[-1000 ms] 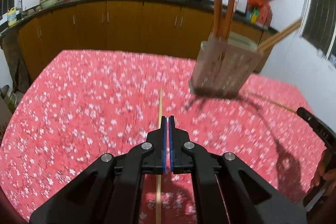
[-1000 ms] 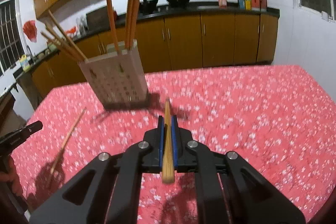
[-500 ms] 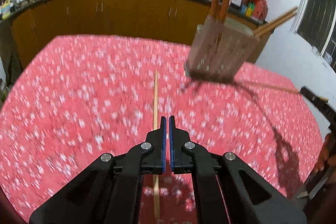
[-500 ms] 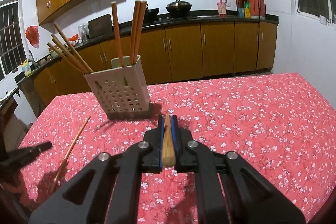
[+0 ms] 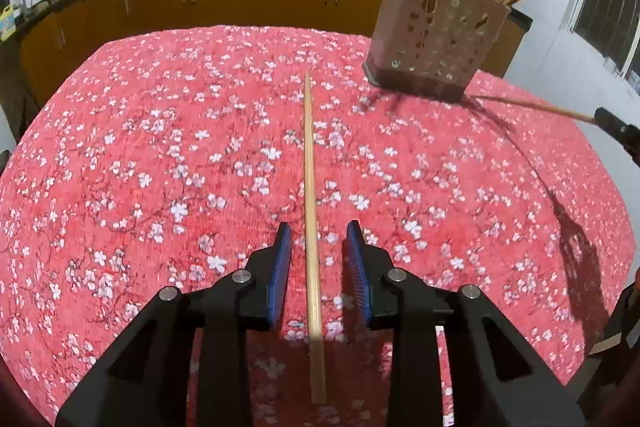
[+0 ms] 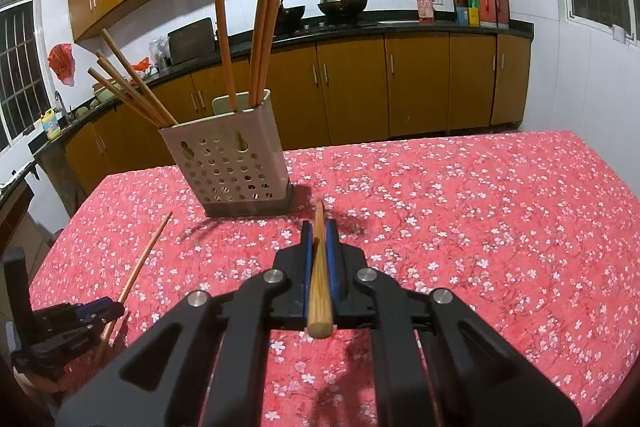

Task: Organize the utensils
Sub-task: 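Raise the right gripper's chopstick above the holder while the left gripper lifts its own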

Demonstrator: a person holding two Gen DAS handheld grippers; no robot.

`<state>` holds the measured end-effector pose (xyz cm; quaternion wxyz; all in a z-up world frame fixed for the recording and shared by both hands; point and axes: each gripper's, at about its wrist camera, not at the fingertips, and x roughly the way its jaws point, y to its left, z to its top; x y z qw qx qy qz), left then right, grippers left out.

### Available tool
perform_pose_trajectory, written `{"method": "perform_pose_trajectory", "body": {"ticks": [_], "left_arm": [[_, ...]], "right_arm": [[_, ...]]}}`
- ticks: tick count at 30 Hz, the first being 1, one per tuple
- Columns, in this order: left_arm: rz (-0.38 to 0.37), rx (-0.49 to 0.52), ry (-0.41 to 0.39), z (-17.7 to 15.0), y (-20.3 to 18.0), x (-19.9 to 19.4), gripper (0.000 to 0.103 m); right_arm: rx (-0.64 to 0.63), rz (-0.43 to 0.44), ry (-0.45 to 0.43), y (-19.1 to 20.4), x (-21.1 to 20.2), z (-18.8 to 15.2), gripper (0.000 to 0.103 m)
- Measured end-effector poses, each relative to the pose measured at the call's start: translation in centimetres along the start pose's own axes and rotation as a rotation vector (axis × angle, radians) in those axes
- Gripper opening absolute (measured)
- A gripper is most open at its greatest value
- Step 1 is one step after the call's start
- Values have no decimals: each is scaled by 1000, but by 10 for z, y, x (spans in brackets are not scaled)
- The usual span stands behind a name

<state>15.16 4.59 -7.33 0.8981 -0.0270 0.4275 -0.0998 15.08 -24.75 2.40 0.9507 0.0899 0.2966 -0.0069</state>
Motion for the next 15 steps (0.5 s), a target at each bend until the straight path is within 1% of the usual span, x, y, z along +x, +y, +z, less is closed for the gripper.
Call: {"method": "perform_pose_trajectory", "body": {"ticks": [2,4,6,10,13,15], "left_arm": [[17,18,-8,-2,-1,0,27],[45,39,-11,-4,-4,0,12],[64,48,-10,-5,-5,0,7],[66,54,4,-1,-4,-2,7],[66,56,-29,9,-5,-13,7],[61,52,-68,19,-5,-26,7]], "right_arm": [[0,-1,1,1,0,0,8],[1,-1,0,1,0,0,8],[1,0,0,1,0,0,8],[-3,1,-15,1,-3,2,8],[-2,-2,-41,0,-9,8,8],[-1,-5,-59,-1,-14,12,8]]}}
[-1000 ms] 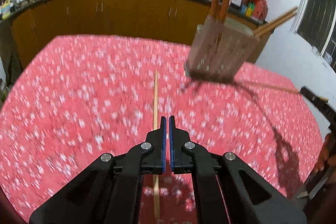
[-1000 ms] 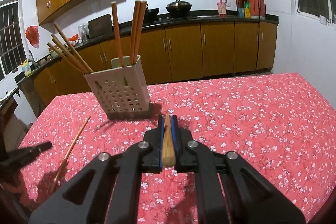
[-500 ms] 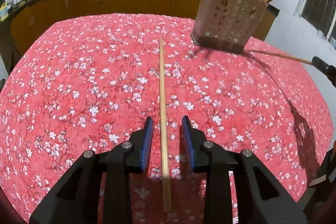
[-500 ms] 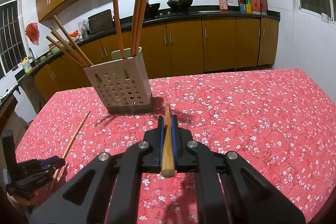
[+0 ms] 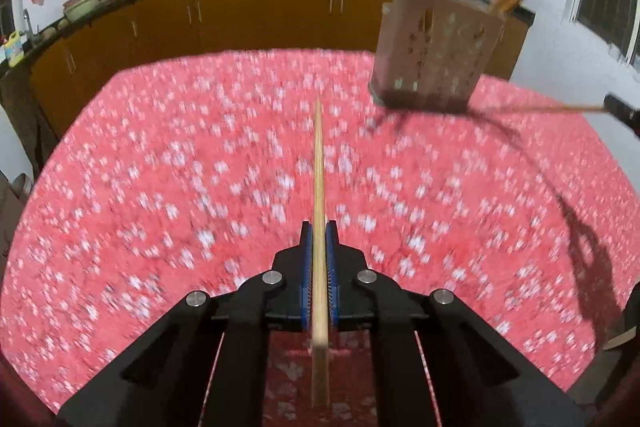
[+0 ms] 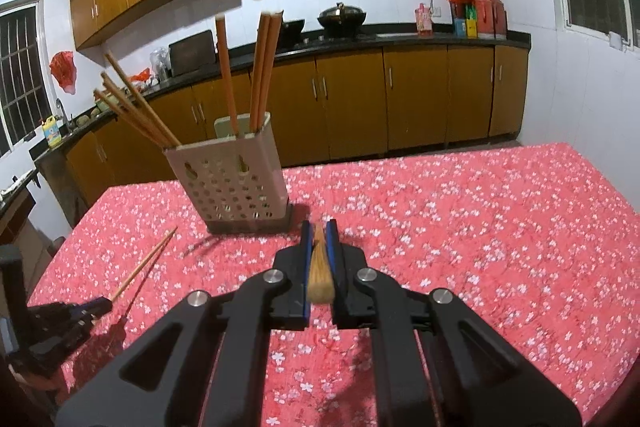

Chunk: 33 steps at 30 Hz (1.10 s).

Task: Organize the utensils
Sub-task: 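Raise the right gripper's chopstick above the holder while the left gripper lifts its own, then insert both chopsticks into the beige holder and open both grippers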

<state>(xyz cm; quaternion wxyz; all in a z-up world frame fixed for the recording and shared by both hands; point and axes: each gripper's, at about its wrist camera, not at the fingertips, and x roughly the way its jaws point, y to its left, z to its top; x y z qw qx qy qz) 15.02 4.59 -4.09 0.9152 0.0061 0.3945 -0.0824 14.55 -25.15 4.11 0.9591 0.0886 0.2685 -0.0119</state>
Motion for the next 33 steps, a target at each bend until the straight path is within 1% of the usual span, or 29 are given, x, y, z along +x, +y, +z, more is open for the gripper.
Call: {"method": "perform_pose_trajectory", "body": {"ticks": [10,15,18,19,25,29,33], "left_arm": [[-28,-39,-198,51,2,-54,7],[-27,-51,-238,61,2,-63,7],[-36,-50,-256,70,3,-69,7],[-38,-48,-264,73,0,-71,7],[-78,-7,-372,110,-13,-105,7],[-115,20,-441,133,-32,-125,7],[-131,28,-499,154,-49,-135,7]], "right_arm": [[-3,1,-61,-3,-19,14,8],[-9,4,-74,-1,-24,16,8],[-7,20,-87,0,-28,22,8],[-3,37,-98,1,-31,28,8],[-8,138,-192,9,-61,72,8],[-9,211,-250,17,-79,101,8],[-26,240,-325,29,-90,126,8]]}}
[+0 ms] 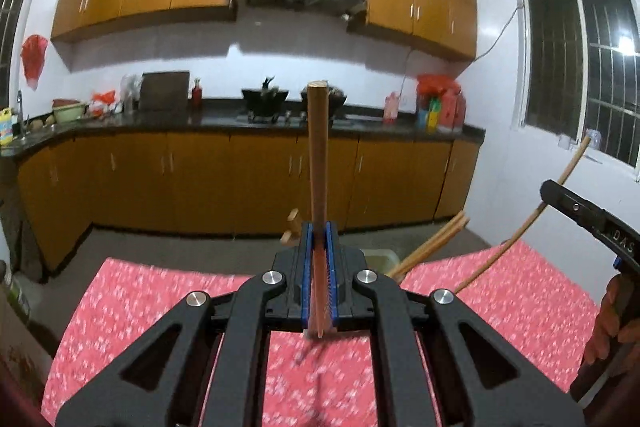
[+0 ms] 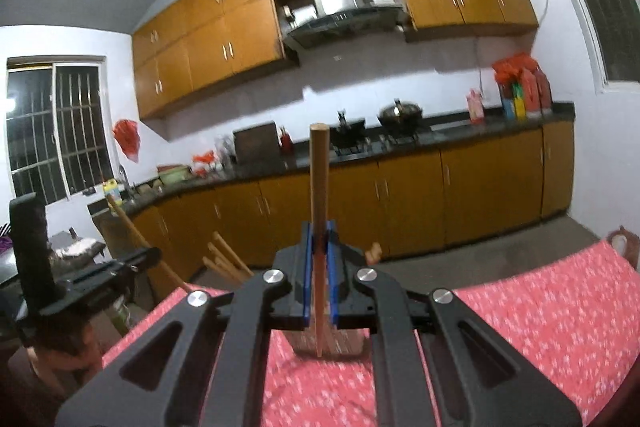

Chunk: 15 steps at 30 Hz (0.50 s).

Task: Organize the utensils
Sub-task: 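Insert both chopsticks into the beige holder and open both grippers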

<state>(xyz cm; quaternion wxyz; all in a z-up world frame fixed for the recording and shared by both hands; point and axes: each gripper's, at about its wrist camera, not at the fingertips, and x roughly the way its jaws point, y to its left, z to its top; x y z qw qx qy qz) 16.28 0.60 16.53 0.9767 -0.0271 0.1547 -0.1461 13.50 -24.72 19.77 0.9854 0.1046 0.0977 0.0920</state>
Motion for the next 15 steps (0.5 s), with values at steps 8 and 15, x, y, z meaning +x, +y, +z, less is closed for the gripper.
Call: {"method": "perform_pose_trajectory", "body": {"ticks": [8,15], "left_arm": [[12,-64,-101,31,-9,22,7],[44,-119,-120,30,-1,52,7]], "right_arm": [[-68,-18,-113,19,20,21,8],[-83,-59,-79,14,67,12,8]]}}
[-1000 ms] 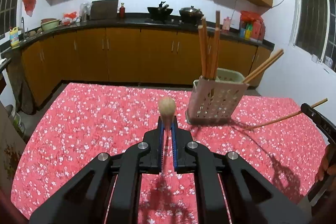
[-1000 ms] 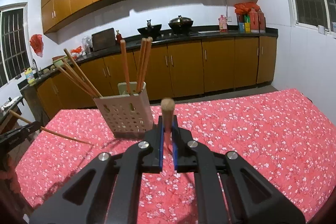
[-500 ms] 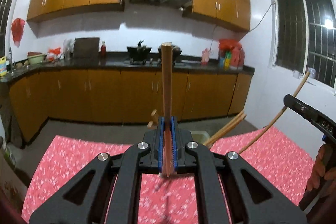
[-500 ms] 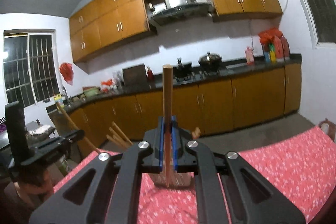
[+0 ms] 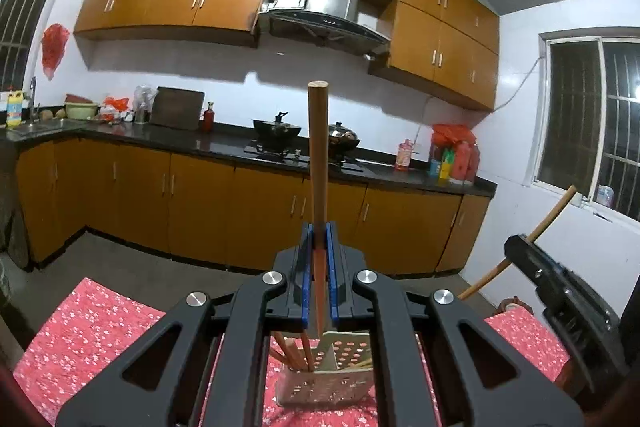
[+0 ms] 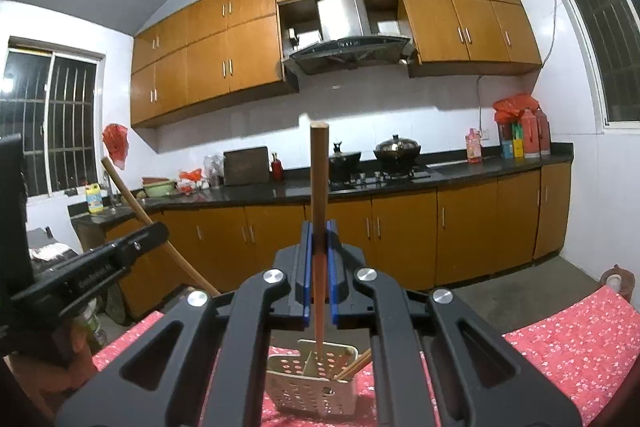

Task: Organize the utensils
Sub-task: 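Insert both chopsticks into the beige holder and open both grippers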

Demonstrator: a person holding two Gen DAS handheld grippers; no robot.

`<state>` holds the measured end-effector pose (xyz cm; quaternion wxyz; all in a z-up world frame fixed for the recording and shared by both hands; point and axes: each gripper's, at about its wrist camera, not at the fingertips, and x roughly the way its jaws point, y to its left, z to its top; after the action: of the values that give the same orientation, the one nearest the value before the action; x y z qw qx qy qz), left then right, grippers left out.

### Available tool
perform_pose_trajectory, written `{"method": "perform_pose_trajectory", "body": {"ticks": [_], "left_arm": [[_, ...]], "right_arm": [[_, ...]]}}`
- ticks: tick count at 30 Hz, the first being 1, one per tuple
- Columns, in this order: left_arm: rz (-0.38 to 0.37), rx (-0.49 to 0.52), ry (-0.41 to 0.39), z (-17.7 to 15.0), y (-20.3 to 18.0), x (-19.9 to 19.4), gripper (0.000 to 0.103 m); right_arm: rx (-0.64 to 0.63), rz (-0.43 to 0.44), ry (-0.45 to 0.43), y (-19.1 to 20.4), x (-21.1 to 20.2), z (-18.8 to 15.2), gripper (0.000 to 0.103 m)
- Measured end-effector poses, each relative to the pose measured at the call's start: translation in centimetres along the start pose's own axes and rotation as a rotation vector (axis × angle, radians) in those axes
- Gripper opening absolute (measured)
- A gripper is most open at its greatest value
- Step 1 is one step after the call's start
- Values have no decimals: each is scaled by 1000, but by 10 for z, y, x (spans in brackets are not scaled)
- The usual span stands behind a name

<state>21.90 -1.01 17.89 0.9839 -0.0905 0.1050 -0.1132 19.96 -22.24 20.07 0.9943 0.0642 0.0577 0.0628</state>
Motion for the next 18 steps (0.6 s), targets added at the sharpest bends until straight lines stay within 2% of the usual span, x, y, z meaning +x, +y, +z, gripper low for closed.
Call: {"method": "perform_pose_trajectory", "body": {"ticks": [7,18], "left_arm": [[-14,2,69,-21,3,20,7],[-23,24,137,-39,0,39,7]], "right_arm": [[-5,-8,77,-1,33,-19,8],[8,-6,127,2,48,-32,8]]}}
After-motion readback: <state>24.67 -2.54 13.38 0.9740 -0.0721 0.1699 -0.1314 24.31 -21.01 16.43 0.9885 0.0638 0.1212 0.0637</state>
